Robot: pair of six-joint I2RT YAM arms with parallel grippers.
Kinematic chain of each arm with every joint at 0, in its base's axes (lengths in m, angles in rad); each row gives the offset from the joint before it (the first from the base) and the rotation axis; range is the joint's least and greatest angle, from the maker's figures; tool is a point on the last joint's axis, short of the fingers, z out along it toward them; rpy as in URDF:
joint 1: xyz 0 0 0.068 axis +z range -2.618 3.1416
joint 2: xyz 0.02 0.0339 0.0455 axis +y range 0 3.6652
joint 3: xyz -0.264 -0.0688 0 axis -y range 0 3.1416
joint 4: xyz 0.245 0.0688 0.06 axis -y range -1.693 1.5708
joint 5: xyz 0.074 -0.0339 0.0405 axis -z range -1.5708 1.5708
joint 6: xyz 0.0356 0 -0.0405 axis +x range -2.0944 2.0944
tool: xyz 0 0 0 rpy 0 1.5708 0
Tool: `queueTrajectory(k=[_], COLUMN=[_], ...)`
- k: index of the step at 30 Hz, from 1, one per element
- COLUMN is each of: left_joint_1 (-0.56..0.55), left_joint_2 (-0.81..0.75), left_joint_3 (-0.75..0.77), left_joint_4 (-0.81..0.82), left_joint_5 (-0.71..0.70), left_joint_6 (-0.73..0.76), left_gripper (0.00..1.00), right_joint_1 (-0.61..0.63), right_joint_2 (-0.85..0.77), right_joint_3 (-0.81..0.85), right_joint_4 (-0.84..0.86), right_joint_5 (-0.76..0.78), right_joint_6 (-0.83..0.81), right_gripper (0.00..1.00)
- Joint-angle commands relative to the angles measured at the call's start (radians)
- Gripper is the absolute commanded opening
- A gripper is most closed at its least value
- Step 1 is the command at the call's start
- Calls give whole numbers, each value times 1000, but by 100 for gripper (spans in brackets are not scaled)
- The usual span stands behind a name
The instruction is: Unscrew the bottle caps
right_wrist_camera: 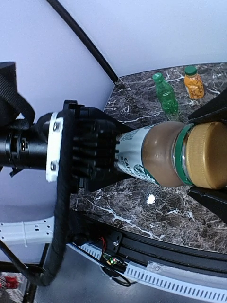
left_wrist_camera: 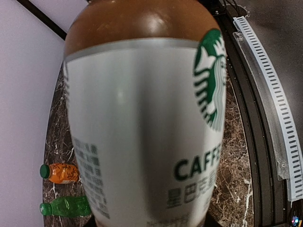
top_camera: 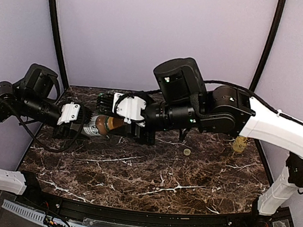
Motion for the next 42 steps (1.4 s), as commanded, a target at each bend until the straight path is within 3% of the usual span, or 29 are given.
queueTrajectory(k=[1,8,12,19,28,31,35,42], left_joint_1=[-29,-27,-28,-28,-27,-27,-28,-29], left_joint_2=[23,20,15,9,3,0,-18,-52], left_joint_3=[44,48,40,29,10,2,-36,-156], left_joint_4=[41,51,58,58,61,103,253,585], left_joint_5=[254,239,235,222,187,148,27,-256], left_joint_6=[-22,-33,-34,-24,-6,-14,-40,-9], left_gripper=[7,6,6,5,4,4,7,11], right_joint_1=[86,88,88,88,88,88,65,-59], right_joint_2=[42,25,9,-19,-100,-135,-163,-156], right_joint_3=[-38,-74,-99,-113,-163,-184,-175,-104], right_joint_4=[67,121,155,187,242,274,278,321], right_joint_5=[-17,74,100,108,128,139,140,65], right_joint_6=[-290,-343,-331,-317,-254,-175,30,639], right_gripper=[0,0,28,49,87,98,99,99])
